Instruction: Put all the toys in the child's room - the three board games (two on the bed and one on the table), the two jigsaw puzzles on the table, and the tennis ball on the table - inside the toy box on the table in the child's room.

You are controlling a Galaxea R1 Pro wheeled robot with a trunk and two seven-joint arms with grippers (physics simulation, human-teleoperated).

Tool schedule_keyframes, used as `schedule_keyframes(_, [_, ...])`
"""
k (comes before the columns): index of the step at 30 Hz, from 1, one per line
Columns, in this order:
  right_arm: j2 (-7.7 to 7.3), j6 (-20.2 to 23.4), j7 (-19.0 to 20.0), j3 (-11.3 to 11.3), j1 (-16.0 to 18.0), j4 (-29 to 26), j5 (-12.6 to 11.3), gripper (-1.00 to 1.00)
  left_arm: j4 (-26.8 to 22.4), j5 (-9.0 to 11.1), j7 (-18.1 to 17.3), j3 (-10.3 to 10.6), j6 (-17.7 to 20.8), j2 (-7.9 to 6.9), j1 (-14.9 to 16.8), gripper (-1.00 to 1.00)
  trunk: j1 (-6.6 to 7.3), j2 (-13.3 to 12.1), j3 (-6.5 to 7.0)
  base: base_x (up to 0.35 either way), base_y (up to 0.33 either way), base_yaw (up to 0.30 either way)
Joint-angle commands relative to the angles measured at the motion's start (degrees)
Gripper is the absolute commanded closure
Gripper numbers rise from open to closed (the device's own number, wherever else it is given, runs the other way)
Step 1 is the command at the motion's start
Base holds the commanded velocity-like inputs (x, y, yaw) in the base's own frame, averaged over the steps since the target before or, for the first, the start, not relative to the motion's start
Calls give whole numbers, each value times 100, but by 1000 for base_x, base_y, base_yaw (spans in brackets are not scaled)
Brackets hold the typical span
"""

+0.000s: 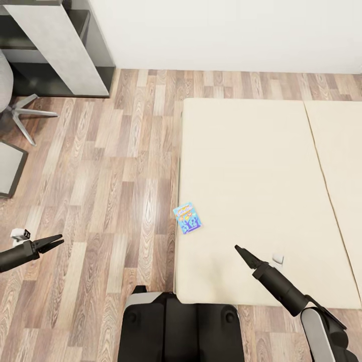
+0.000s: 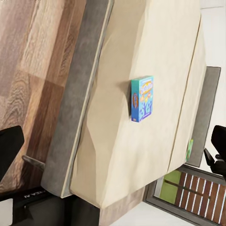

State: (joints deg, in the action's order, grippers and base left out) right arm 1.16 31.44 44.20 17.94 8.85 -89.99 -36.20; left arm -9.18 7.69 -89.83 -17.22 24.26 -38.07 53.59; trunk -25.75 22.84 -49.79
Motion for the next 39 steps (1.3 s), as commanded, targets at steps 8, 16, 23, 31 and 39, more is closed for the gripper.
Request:
schedule_keyframes(8, [4, 25, 9, 16, 3, 86, -30, -100, 10, 48, -17, 43, 61, 17, 2, -100, -4, 8, 69, 0, 0, 0])
schedule_keyframes(16, [5, 21, 9, 10, 3, 95, -20, -100, 13, 44, -17, 51, 61, 49, 2, -100, -4, 8, 144, 0, 0, 0])
schedule_keyframes(23, [7, 20, 9, 0, 3, 95, -18, -100, 13, 40, -17, 50, 61, 84, 2, -100, -4, 8, 209, 0, 0, 0])
schedule_keyframes(31, [7, 20, 9, 7, 3, 95, -18, -100, 11, 40, -17, 51, 61, 97, 2, -100, -4, 8, 285, 0, 0, 0])
schedule_keyframes(39, [7, 20, 9, 8, 3, 95, -18, -100, 13, 40, -17, 52, 61, 103, 2, -100, -4, 8, 360, 0, 0, 0])
